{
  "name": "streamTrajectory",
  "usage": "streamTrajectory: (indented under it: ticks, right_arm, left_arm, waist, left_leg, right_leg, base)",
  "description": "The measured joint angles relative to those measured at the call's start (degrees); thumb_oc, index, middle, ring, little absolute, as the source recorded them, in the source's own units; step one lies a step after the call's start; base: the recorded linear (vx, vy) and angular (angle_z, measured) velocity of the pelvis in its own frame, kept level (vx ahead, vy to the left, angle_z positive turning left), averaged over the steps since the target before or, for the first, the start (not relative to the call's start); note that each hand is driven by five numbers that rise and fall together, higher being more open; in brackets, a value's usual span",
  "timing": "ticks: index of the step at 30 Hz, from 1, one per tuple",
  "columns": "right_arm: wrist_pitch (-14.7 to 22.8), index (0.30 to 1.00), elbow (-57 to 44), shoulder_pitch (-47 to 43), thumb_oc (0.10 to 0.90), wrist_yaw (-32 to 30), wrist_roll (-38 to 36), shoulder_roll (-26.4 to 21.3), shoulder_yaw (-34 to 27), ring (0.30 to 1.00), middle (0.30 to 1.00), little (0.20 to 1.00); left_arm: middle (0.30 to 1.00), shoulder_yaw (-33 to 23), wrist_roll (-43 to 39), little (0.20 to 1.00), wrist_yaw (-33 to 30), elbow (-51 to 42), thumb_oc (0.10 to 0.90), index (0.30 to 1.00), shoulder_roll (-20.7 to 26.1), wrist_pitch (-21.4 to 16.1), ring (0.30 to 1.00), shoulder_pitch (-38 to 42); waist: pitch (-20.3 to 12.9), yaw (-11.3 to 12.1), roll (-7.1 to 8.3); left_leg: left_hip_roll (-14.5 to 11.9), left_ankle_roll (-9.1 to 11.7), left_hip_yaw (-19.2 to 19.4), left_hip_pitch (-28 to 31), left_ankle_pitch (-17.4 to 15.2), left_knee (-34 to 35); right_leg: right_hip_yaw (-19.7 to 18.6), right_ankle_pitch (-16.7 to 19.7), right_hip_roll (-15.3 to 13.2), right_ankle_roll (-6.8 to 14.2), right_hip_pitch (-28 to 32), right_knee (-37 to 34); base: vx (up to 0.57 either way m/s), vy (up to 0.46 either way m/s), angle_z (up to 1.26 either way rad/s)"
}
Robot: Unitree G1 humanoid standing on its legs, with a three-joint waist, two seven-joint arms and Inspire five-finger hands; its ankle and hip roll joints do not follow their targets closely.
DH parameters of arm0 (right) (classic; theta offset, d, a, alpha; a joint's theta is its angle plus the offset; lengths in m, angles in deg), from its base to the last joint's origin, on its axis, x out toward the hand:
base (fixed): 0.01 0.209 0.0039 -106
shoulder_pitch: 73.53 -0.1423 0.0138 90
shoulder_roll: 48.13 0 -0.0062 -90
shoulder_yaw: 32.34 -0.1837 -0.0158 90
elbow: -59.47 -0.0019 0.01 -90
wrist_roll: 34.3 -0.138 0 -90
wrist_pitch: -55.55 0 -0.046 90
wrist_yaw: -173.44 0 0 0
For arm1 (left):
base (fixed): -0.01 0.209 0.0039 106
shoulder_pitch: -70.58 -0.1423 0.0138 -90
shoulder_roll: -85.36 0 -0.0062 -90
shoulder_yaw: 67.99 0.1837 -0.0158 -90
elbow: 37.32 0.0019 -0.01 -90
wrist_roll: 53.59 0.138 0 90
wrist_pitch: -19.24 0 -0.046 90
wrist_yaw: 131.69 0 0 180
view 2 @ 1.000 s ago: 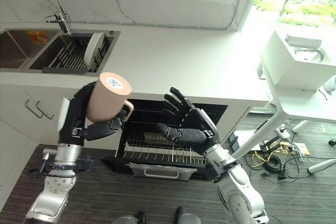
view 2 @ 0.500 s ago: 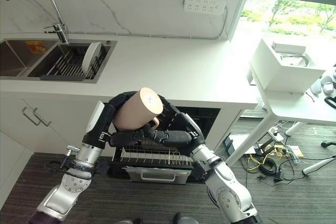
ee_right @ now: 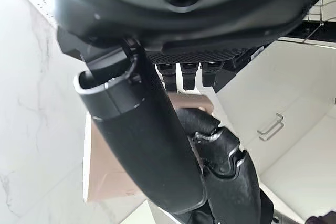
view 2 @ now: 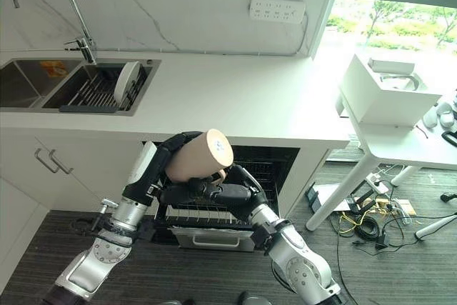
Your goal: Place the dishes in the dishwasher.
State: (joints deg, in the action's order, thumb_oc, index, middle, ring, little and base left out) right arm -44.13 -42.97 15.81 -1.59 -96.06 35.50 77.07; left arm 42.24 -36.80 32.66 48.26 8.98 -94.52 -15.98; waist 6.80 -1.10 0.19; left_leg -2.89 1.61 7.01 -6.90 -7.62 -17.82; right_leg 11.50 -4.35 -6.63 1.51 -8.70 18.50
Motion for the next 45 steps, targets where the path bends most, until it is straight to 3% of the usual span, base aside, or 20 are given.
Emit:
streamTrajectory:
  ticks: [24, 25, 26, 27, 28, 29, 45]
  right_arm:
    - [0.84, 0.900, -0.05, -0.02, 0.800, -0.16, -2.78, 0.02, -2.35, 0.900, 0.900, 0.900]
    - [0.99, 0.813, -0.04, -0.01, 0.742, -0.18, -3.41, -0.10, -2.36, 0.813, 0.813, 0.813]
    - [1.12, 0.547, -0.05, -0.02, 0.565, -0.21, -3.67, 0.11, -2.32, 0.547, 0.547, 0.547]
    - [1.28, 0.406, -0.04, -0.02, 0.471, -0.24, -3.67, 0.17, -2.26, 0.406, 0.406, 0.406]
    - [1.30, 0.399, -0.05, -0.02, 0.466, -0.24, -3.64, 0.19, -2.21, 0.399, 0.399, 0.399]
    - [1.29, 0.300, -0.05, -0.02, 0.400, -0.20, -3.44, -0.05, -2.03, 0.300, 0.300, 0.300]
    - [1.12, 0.300, -0.04, -0.02, 0.400, -1.99, -1.29, -0.48, -1.96, 0.300, 0.300, 0.300]
  left_arm:
    - [0.300, 1.73, 4.26, 0.300, -2.84, 5.96, 0.400, 0.300, 0.63, -1.18, 0.300, -0.31]
    - [0.300, 1.72, 4.28, 0.300, -2.88, 5.96, 0.400, 0.300, 0.63, -1.25, 0.300, -0.31]
    - [0.300, 1.72, 4.32, 0.300, -2.89, 5.96, 0.400, 0.300, 0.63, -1.27, 0.300, -0.31]
    - [0.300, 1.72, 4.35, 0.300, -2.90, 5.96, 0.400, 0.300, 0.63, -1.27, 0.300, -0.30]
    - [0.300, 1.72, 4.37, 0.300, -2.90, 5.96, 0.400, 0.300, 0.64, -1.25, 0.300, -0.30]
    - [0.300, 1.72, 4.39, 0.300, -2.89, 5.96, 0.400, 0.300, 0.74, -1.18, 0.300, -0.29]
    - [0.300, 1.84, 7.14, 0.300, -3.58, 5.95, 0.400, 0.300, 1.17, -1.34, 0.300, -0.10]
  waist:
    - [-0.34, -0.07, -0.39]
    - [-0.34, -0.09, -0.39]
    - [-0.35, -0.11, -0.40]
    - [-0.35, -0.10, -0.40]
    - [-0.35, -0.09, -0.42]
    - [-0.36, -0.09, -0.43]
    - [-0.37, 0.03, -0.44]
  left_leg:
    - [-0.05, -0.02, 0.17, 0.12, -0.02, 0.08]
    - [-0.04, -0.02, 0.19, 0.12, -0.02, 0.08]
    - [-0.05, -0.02, 0.20, 0.20, -0.02, 0.08]
    - [-0.04, -0.03, 0.26, 0.37, -0.01, 0.08]
    - [-0.05, -0.04, 0.38, 0.38, -0.01, 0.09]
    - [-0.05, -0.04, 0.42, 0.42, -0.01, 0.10]
    - [-0.06, -0.03, 0.41, 0.13, 0.00, 0.21]
  right_leg:
    - [-0.21, -0.09, 0.08, -0.02, -0.10, 0.00]
    - [-0.22, -0.09, 0.08, -0.02, -0.10, 0.00]
    - [-0.23, -0.09, 0.08, -0.02, -0.12, -0.03]
    - [-0.28, -0.09, 0.08, -0.02, -0.18, -0.11]
    - [-0.41, -0.09, 0.09, -0.02, -0.26, -0.14]
    - [-0.50, -0.09, 0.10, -0.02, -0.26, -0.11]
    - [-0.61, -0.12, 0.17, -0.02, -0.32, 0.19]
  base:
    - [0.00, 0.000, 0.00]
    - [0.00, 0.000, 0.00]
    - [0.00, 0.000, 0.00]
    - [0.00, -0.003, -0.03]
    - [0.01, -0.004, -0.05]
    - [0.01, -0.004, -0.05]
    - [0.00, -0.001, 0.00]
